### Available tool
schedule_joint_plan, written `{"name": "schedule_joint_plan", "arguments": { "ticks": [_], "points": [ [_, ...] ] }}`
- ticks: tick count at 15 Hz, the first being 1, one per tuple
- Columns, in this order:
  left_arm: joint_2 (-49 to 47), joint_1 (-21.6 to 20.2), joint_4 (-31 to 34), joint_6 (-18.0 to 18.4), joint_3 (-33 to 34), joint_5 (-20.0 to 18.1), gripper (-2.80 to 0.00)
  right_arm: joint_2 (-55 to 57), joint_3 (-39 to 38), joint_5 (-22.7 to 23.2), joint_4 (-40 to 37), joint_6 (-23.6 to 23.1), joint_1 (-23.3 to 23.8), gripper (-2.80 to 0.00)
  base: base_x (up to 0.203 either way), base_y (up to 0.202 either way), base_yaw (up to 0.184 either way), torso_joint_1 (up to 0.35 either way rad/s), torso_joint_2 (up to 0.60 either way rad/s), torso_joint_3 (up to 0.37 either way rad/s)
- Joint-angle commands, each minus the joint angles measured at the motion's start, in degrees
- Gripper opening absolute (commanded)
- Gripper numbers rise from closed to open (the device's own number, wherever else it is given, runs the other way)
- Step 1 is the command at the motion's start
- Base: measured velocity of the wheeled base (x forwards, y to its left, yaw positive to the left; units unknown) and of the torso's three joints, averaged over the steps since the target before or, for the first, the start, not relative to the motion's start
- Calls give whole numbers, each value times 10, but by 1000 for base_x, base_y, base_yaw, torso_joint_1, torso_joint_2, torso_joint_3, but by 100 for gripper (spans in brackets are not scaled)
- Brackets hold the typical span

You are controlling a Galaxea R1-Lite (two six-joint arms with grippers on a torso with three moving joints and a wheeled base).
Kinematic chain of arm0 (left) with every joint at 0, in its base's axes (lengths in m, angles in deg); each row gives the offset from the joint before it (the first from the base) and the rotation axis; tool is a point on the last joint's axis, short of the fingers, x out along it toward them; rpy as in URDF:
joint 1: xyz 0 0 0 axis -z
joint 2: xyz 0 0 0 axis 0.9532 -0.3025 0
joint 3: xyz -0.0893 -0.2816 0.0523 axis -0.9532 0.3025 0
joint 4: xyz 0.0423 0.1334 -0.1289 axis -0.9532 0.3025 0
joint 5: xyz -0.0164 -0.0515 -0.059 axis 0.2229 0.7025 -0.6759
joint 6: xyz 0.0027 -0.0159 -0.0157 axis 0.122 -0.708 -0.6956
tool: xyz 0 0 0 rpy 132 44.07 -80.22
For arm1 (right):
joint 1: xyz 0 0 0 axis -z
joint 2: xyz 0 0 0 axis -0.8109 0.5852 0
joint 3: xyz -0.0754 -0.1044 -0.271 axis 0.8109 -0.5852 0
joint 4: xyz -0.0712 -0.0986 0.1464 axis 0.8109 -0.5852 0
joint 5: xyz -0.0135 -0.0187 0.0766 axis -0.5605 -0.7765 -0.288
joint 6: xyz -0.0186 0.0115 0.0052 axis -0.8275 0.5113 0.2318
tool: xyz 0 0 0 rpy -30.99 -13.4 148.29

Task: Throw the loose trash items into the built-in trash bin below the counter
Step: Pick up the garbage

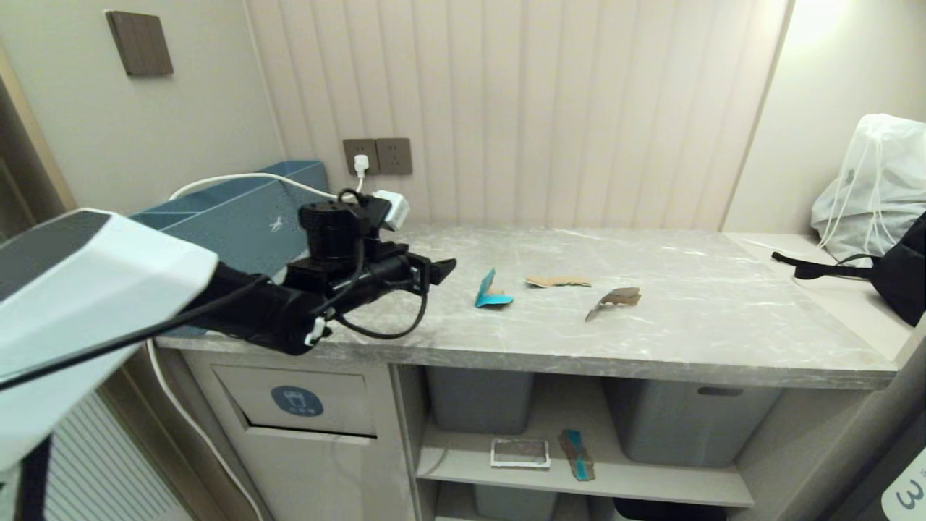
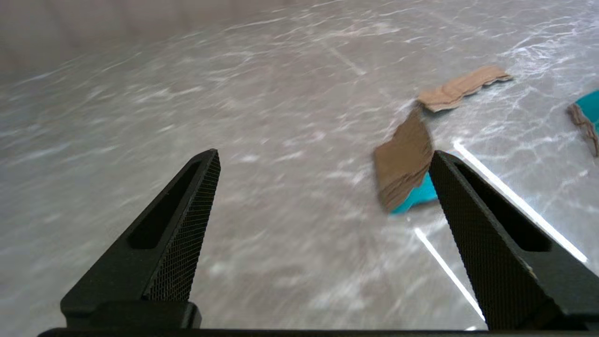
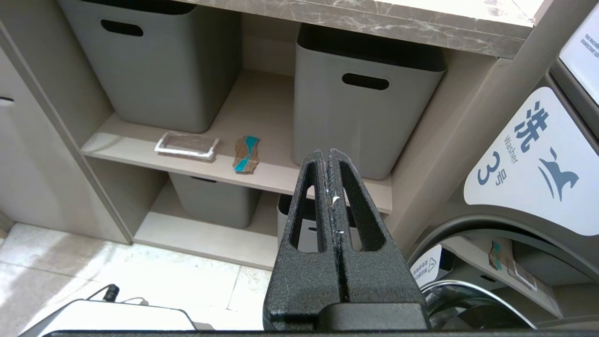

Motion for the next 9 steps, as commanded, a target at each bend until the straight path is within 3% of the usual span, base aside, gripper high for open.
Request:
{"name": "schedule_joint_plan", "arguments": {
  "ticks": [1,4,9],
  "points": [
    [-72,20,-3,1,-56,2,0,0,0,-1,-1,2,0,-280,0,0,0,0,0,0],
    [-123,55,-6,1,-128,29,0,0,0,-1,-1,4,0,-280,0,0,0,0,0,0],
    [-153,68,-8,1,-151,52,0,0,0,-2,-1,5,0,-280,0,0,0,0,0,0]
  ]
}}
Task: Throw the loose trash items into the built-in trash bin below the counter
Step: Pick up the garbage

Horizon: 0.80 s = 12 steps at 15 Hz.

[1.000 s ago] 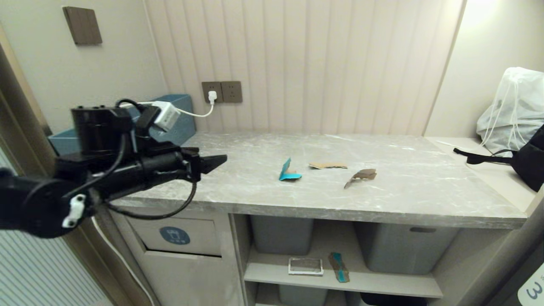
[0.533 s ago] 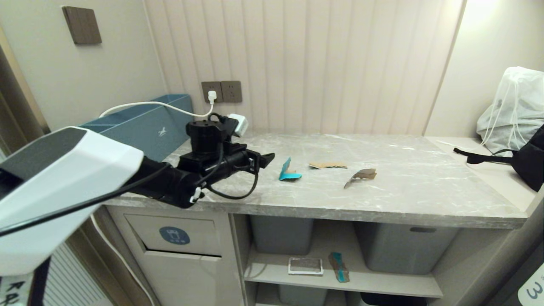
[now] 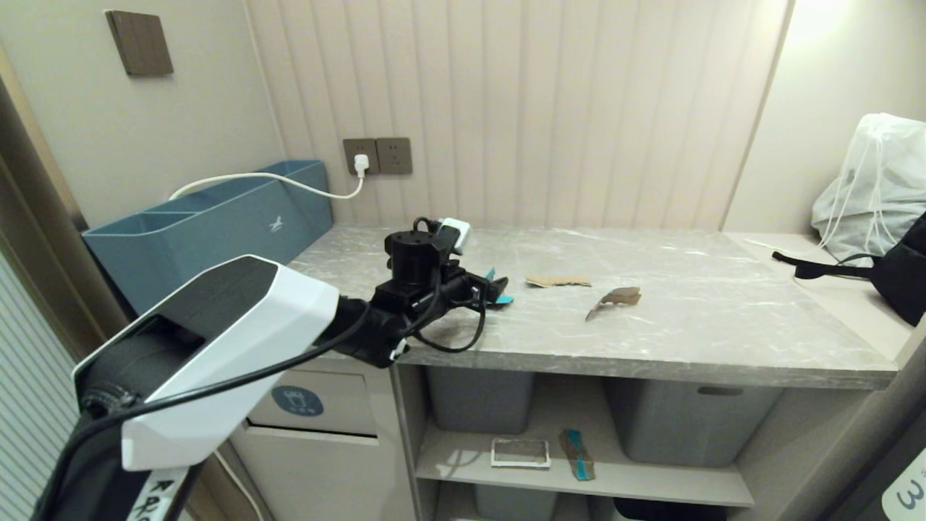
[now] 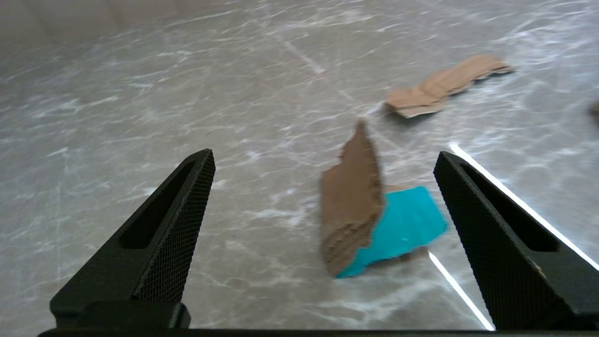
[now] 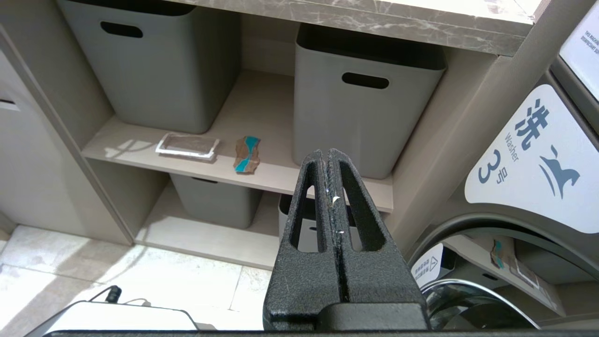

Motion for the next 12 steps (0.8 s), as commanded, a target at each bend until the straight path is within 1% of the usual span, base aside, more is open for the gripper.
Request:
{"name": "schedule_joint_plan", "arguments": {
  "ticks": [1,3,5,10,11,12],
  "points": [
    [-20,-2,0,0,-20,6,0,1,0,1,-1,-1,0,-280,0,0,0,0,0,0],
    [-43,-10,4,-3,-65,22,0,1,0,0,-1,-1,0,-280,0,0,0,0,0,0],
    [-59,-15,23,-5,-94,27,0,1,0,0,-1,-1,0,-280,0,0,0,0,0,0],
    [-69,-14,36,-6,-100,25,0,0,0,0,-1,-2,0,-280,0,0,0,0,0,0],
    [-70,-14,38,-6,-100,24,-280,0,0,0,-1,-2,0,-280,0,0,0,0,0,0],
    [-71,-14,41,-6,-100,24,-280,0,0,0,-1,-2,0,-280,0,0,0,0,0,0]
  ]
}}
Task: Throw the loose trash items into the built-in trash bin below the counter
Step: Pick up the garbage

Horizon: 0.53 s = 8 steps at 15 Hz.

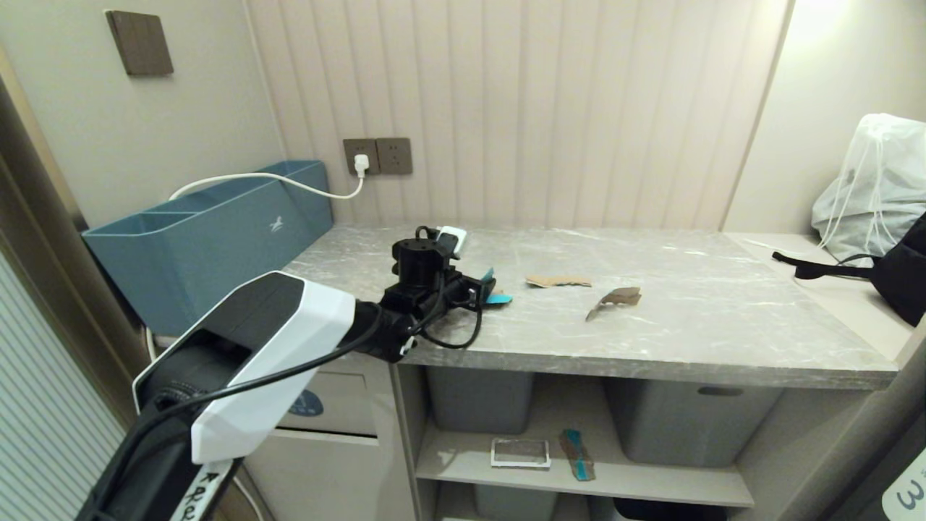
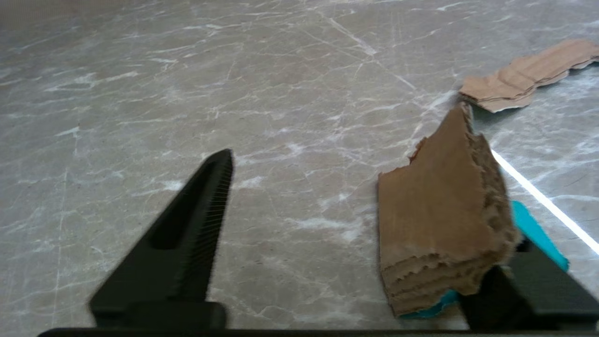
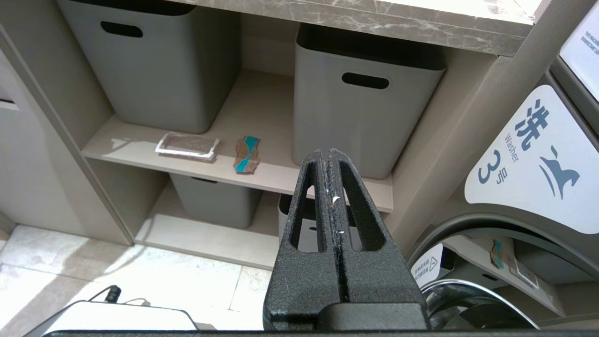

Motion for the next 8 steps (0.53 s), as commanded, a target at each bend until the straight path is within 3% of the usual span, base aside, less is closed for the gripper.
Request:
{"name": "schedule_joint_plan", "arguments": {
  "ticks": [1,8],
  "points": [
    [-1,0,-2,0,-1,0,-280,0,0,0,-1,-1,0,-280,0,0,0,0,0,0],
    [8,3,4,-8,2,0,-280,0,0,2,-1,-6,0,-280,0,0,0,0,0,0]
  ]
}}
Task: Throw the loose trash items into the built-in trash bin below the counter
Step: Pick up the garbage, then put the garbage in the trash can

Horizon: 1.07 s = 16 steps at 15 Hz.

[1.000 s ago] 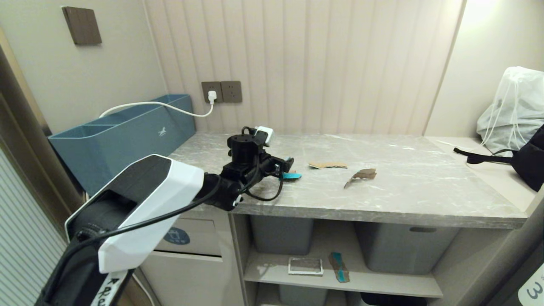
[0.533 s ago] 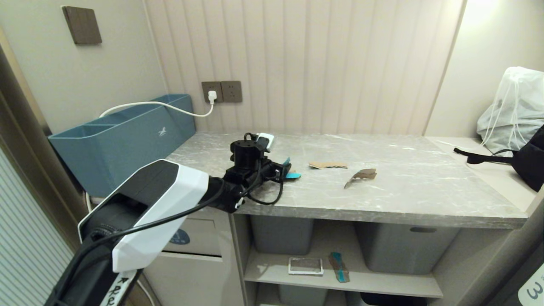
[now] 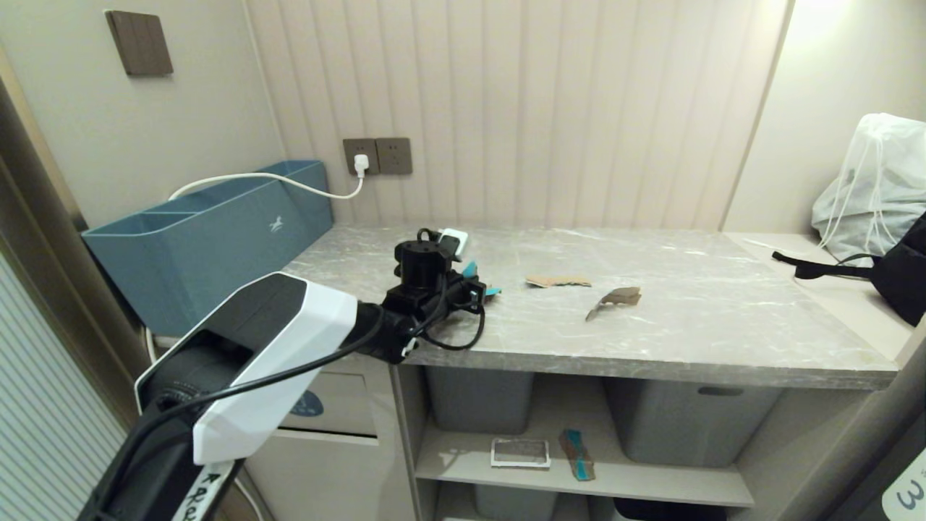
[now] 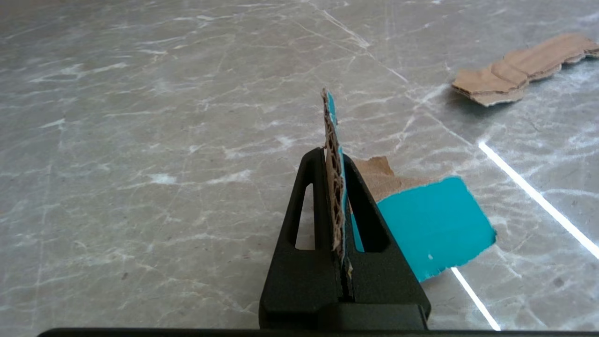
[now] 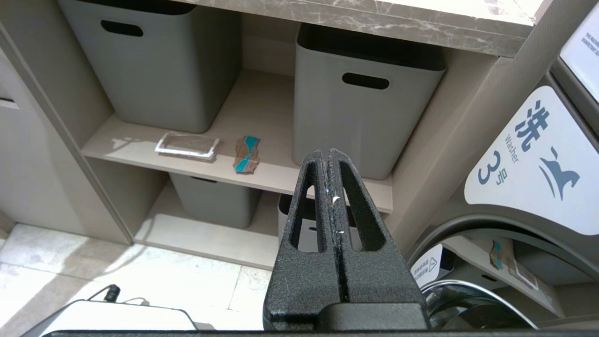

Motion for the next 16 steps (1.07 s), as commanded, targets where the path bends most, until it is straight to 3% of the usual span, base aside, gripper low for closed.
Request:
{"name": "schedule_joint_plan", "arguments": {
  "ticks": [1,4,6,10,14,16],
  "points": [
    [10,0,-3,-1,1,0,-280,0,1,2,-1,0,0,-280,0,0,0,0,0,0],
    [38,-3,-2,-12,9,0,-280,1,1,1,-1,3,0,-280,0,0,0,0,0,0],
    [92,-4,-2,-35,52,2,-280,0,1,1,-1,4,0,-280,0,0,0,0,0,0],
    [283,-33,-4,-81,267,-3,-280,1,1,1,-1,5,-1,-280,0,0,0,0,0,0],
    [507,-145,-4,-124,503,-51,-280,1,1,1,-1,4,0,-280,0,0,0,0,0,0],
    [603,-256,-4,-152,618,-93,-280,0,1,1,-1,4,0,-280,0,0,0,0,0,0]
  ]
}}
